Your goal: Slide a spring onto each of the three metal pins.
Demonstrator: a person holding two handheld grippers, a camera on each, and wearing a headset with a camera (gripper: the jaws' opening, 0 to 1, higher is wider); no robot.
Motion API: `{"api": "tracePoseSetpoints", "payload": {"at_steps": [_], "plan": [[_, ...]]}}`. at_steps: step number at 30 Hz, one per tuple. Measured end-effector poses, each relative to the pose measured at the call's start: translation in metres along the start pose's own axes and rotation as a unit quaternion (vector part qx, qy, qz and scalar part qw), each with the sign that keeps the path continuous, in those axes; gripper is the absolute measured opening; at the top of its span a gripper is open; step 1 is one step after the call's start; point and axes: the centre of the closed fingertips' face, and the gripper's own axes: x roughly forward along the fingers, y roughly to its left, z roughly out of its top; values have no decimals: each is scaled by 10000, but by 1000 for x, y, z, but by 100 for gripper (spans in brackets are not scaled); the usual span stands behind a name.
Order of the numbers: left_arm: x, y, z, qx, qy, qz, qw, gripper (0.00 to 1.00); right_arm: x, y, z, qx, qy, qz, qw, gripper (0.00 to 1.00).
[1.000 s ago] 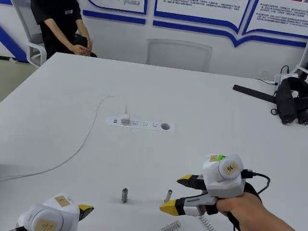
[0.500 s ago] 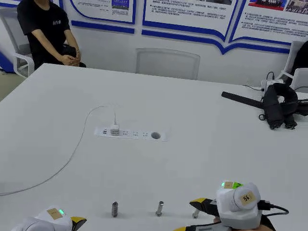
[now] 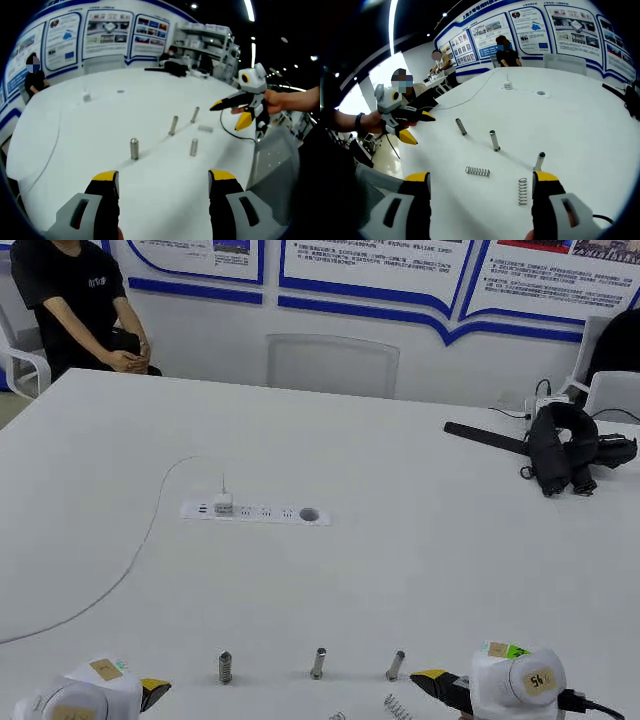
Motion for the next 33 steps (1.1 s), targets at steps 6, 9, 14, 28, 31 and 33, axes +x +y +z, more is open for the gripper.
{"api": "tracePoseSetpoints", "payload": {"at_steps": [6,9,14,28,31,33], "plan": [[2,-1,0,-8,-2,6,10000,75,-3,0,-7,104,3,-11,9999,87],[3,-1,1,-11,1,3,10000,75,-4,0,-9,168,-17,-3,9999,87],[6,-1,2,-38,-13,-6,10000,76,-4,1,-10,281,-137,-24,9995,87],[27,-17,0,152,184,-201,9995,76,-16,-1,-21,409,-168,-120,9989,88],[34,-24,0,203,211,-303,9991,76,-17,-2,-23,465,-189,-138,9986,88],[38,-28,0,258,245,-360,9987,76,-17,-2,-24,460,-173,-157,9987,88]]}}
